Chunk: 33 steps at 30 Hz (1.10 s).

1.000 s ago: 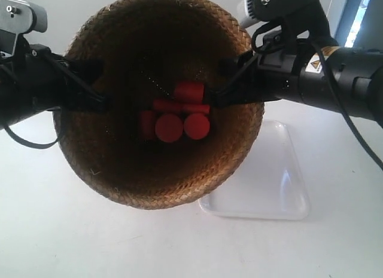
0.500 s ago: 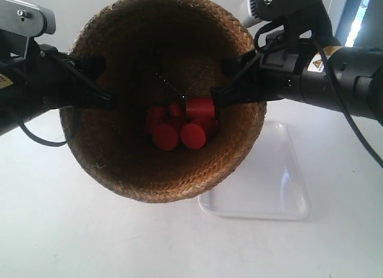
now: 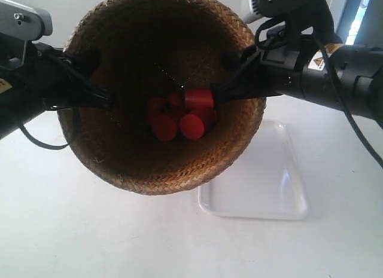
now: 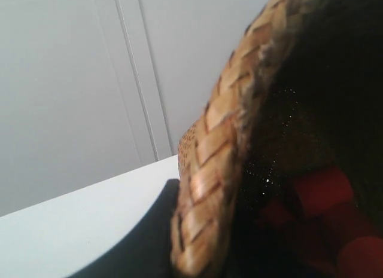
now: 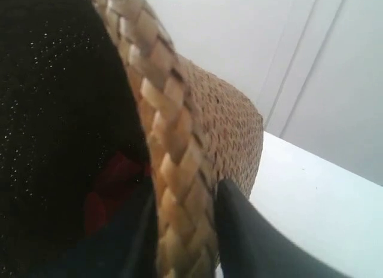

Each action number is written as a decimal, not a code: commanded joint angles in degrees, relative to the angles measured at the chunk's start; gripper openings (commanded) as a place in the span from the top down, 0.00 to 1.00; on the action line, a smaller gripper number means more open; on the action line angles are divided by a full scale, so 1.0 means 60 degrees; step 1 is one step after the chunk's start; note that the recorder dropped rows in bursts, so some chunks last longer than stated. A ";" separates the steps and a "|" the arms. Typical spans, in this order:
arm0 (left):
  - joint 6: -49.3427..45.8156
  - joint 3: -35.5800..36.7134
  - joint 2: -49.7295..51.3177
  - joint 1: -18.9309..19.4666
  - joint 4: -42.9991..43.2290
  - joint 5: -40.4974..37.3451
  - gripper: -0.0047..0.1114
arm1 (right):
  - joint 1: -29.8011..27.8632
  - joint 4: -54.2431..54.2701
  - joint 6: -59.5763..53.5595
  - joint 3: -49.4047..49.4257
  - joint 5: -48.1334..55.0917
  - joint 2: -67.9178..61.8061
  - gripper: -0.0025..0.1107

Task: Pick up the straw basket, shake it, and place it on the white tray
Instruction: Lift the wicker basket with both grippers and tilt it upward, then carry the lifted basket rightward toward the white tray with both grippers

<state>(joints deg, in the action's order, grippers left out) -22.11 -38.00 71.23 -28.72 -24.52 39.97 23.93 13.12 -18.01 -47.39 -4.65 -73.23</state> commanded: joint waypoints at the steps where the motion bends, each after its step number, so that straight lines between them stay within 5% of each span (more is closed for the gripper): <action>1: -0.0216 0.0109 -0.0103 -0.0003 0.0015 0.0842 0.96 | -0.0096 0.0320 -0.0063 0.0386 -0.1074 0.0082 0.98; 13: -0.0236 0.0106 -0.0103 -0.0003 0.0015 0.0914 0.96 | 0.0017 0.2942 -0.3601 0.0693 -0.2174 0.0082 0.98; 19: -0.0254 0.0106 -0.0085 -0.0003 -0.0047 0.0914 0.96 | 0.1231 0.6604 -0.7680 0.1231 -0.5172 0.0066 0.98; 29: -0.0849 0.0106 -0.0151 -0.0003 -0.0610 0.0675 0.96 | 0.1713 0.6887 -0.7972 0.1237 -0.5423 -0.0080 0.98; 33: -0.2581 0.0269 -0.1212 -0.0944 -0.1549 -0.0213 0.96 | 0.3287 0.9625 -1.0584 0.1237 -0.6135 0.1122 0.98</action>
<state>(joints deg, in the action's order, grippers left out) -30.06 -37.07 68.85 -30.95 -29.42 37.55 37.70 59.42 -70.75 -39.95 -33.76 -72.18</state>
